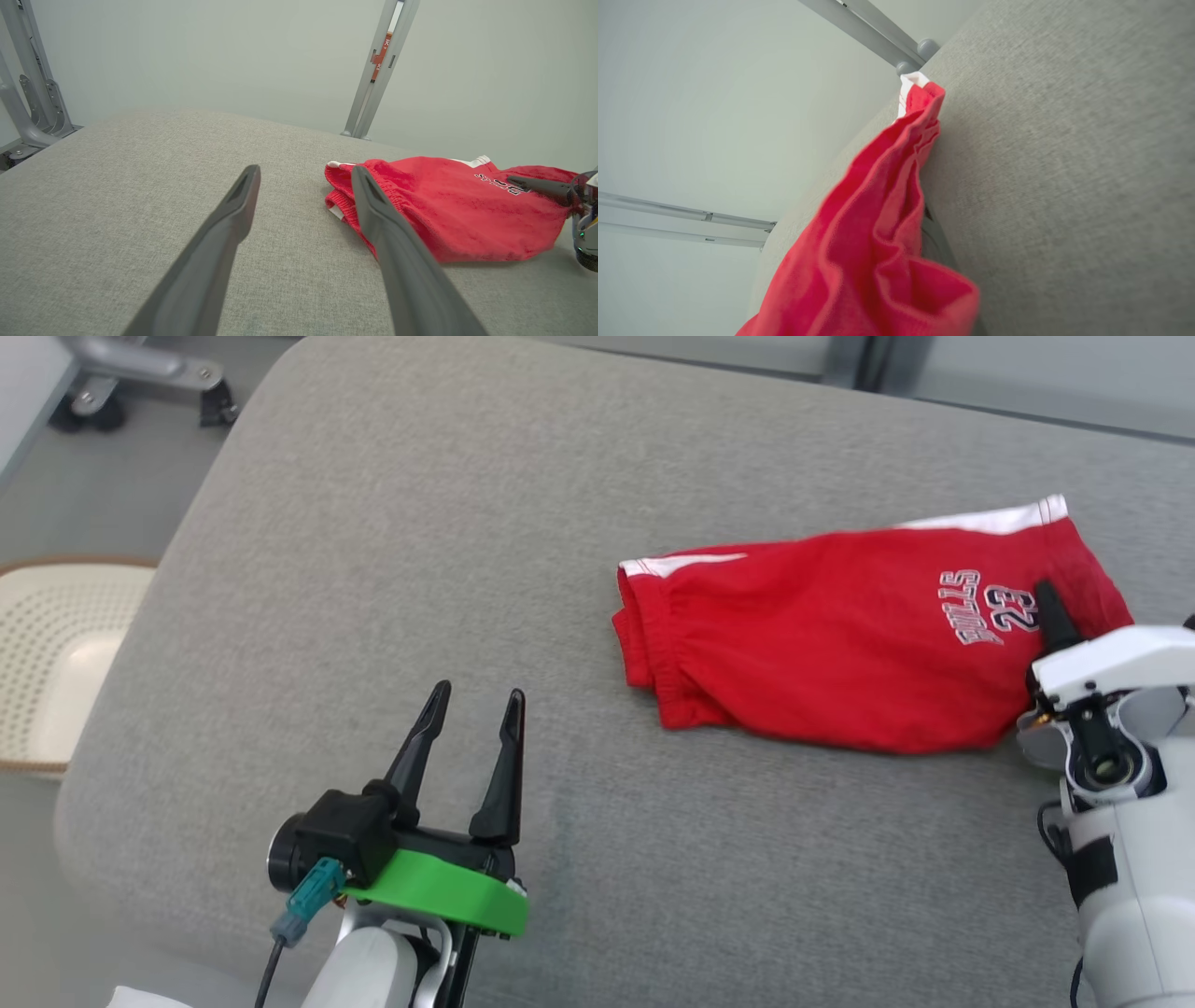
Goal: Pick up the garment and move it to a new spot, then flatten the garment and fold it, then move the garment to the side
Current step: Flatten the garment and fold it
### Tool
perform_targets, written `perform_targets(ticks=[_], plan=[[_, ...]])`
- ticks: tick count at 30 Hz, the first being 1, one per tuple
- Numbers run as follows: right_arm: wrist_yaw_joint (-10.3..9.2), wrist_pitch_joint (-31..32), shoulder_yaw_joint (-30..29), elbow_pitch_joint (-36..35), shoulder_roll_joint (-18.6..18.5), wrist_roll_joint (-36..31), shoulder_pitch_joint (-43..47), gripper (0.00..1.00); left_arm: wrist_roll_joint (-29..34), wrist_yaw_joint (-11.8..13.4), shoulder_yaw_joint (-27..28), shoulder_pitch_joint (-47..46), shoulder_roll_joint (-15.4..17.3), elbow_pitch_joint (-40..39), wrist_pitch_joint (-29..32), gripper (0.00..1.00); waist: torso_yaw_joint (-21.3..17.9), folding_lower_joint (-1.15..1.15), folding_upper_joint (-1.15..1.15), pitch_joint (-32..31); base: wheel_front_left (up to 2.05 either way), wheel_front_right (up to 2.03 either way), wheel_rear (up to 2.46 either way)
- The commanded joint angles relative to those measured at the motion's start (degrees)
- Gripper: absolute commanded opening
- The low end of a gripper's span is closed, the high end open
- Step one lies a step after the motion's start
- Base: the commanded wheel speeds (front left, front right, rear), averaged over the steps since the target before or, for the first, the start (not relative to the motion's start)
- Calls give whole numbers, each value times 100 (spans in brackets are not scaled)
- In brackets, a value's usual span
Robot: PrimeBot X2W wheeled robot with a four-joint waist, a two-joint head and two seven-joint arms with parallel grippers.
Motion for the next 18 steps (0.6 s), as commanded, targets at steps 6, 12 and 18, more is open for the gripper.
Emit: perform_targets(ticks=[6,12,18], plan=[[-5,-239,-213,-381,140,-62,695,0,154,-121,131,133,20,27,-1,100,-906,0,0,-570,0,0,0],[-4,-250,-616,-741,360,41,1162,0,211,-157,188,211,22,28,-1,100,-1281,0,0,-697,0,0,0],[-4,-292,-697,-1092,454,-115,1551,0,241,-195,204,236,22,58,-1,100,-1451,0,0,-724,0,0,0]])
